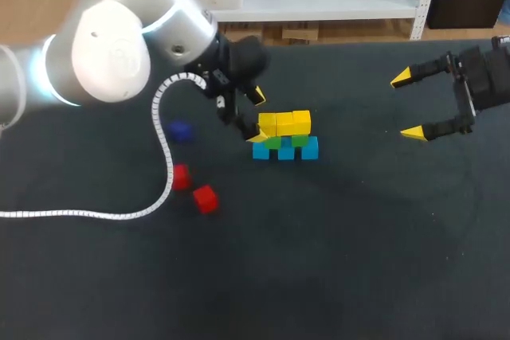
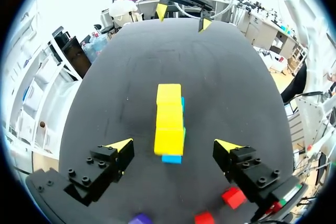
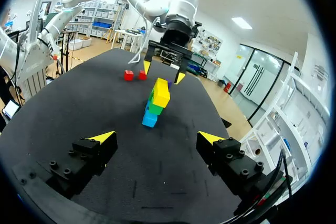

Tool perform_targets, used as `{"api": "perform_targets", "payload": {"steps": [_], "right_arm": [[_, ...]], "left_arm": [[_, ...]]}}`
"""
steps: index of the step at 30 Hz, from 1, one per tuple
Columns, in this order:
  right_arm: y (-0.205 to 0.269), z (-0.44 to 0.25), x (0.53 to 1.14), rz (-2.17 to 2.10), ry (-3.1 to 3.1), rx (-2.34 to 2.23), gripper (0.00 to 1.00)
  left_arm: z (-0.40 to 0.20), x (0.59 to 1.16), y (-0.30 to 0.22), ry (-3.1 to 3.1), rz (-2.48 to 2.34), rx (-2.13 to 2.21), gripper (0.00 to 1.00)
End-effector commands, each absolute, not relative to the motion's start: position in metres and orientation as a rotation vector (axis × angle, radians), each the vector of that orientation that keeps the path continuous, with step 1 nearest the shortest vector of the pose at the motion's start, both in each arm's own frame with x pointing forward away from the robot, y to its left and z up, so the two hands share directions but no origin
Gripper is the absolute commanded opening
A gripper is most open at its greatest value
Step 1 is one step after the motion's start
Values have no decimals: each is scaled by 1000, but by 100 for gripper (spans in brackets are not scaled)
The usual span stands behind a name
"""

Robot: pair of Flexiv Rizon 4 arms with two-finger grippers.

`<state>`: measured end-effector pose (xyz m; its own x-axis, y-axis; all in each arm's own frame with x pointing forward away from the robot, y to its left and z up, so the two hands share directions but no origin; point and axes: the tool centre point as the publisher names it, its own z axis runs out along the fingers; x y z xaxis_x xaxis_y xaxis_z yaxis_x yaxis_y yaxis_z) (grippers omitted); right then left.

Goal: Place the blue cubes, place green cubes on the blue cubes, place the yellow cubes on the green cubes, then place the red cubes on the yellow cubes, and place purple cube on the red cubes.

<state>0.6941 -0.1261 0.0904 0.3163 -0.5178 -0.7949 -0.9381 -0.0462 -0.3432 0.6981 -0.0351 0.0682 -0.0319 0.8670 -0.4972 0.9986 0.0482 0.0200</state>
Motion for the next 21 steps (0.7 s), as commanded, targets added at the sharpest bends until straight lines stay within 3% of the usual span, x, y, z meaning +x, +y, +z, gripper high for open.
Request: {"api": "perform_targets", "payload": {"steps": [1,2,3,4,5,6,21], "right_arm": [[-126,91,694,595,1327,-1697,100],[-126,91,694,595,1327,-1697,100],[-126,91,694,595,1327,-1697,100],[-126,91,694,595,1327,-1697,100],[-126,91,694,595,1327,-1697,100],[-126,91,694,595,1327,-1697,100],[-126,91,694,595,1327,-1697,100]], "left_arm": [[70,683,-13,1960,-460,1845,100],[68,684,-10,1968,-459,1841,92],[67,685,-8,1973,-457,1837,63],[65,687,-6,1982,-458,1834,27],[64,688,-4,1989,-459,1830,4],[62,690,-4,1991,-457,1827,0],[50,709,-20,1937,-457,1874,0]]}}
